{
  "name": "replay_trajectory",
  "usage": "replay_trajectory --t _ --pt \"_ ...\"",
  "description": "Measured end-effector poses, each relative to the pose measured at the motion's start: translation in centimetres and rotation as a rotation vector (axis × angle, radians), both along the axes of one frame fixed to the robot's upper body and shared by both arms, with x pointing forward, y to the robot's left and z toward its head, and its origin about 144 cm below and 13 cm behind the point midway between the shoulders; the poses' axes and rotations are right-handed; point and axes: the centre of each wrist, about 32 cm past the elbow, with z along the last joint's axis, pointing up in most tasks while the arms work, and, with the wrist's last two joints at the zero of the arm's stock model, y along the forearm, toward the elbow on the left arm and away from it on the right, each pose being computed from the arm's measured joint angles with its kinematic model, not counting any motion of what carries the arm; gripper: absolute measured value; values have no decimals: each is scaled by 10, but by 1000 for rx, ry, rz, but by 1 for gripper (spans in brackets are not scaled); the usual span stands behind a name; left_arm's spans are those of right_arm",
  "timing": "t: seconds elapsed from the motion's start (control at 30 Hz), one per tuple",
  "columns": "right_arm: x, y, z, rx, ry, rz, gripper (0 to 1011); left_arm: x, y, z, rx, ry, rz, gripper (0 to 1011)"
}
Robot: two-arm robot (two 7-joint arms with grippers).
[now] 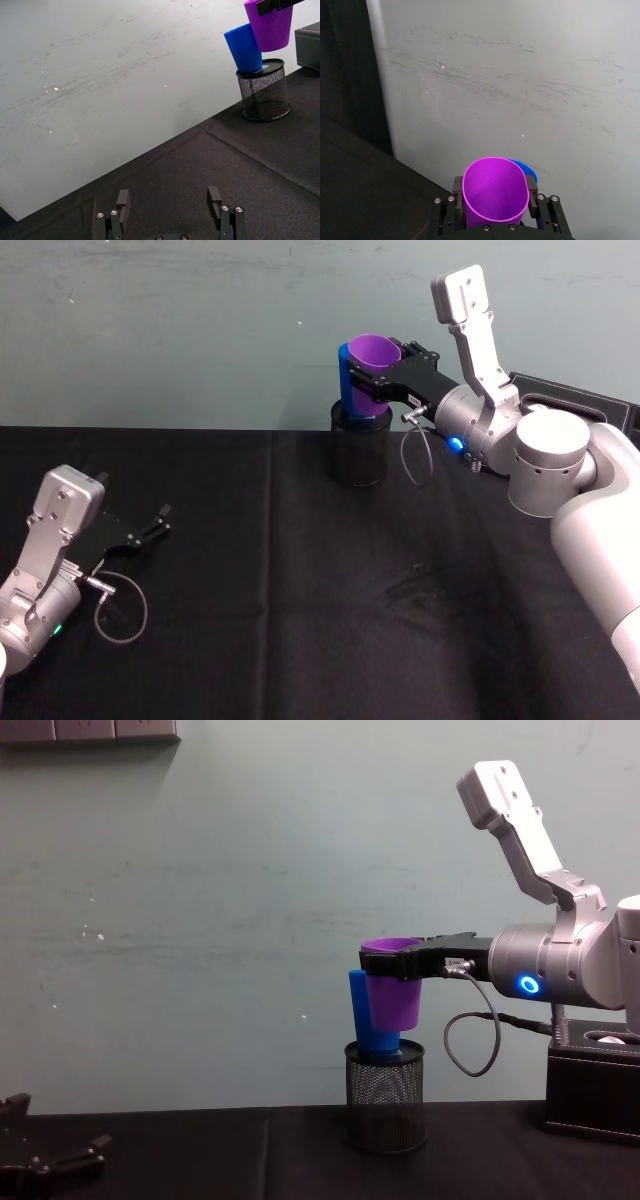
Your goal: Pick up one cup with a gripper and tap it against the other cup.
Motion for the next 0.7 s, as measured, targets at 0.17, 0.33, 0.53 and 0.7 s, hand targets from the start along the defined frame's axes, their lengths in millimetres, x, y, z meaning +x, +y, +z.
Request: replay_trajectory --t 0.17,0.33,0.53,0.7 --pt "0 0 0 0 0 0 726 0 0 0 0 0 0 1011" --pt "0 0 0 0 0 0 726 0 0 0 0 0 0 1011" --pt "0 0 0 0 0 0 726 0 0 0 0 0 0 1012" --pt "0 0 0 0 0 0 726 0 0 0 0 0 0 1012"
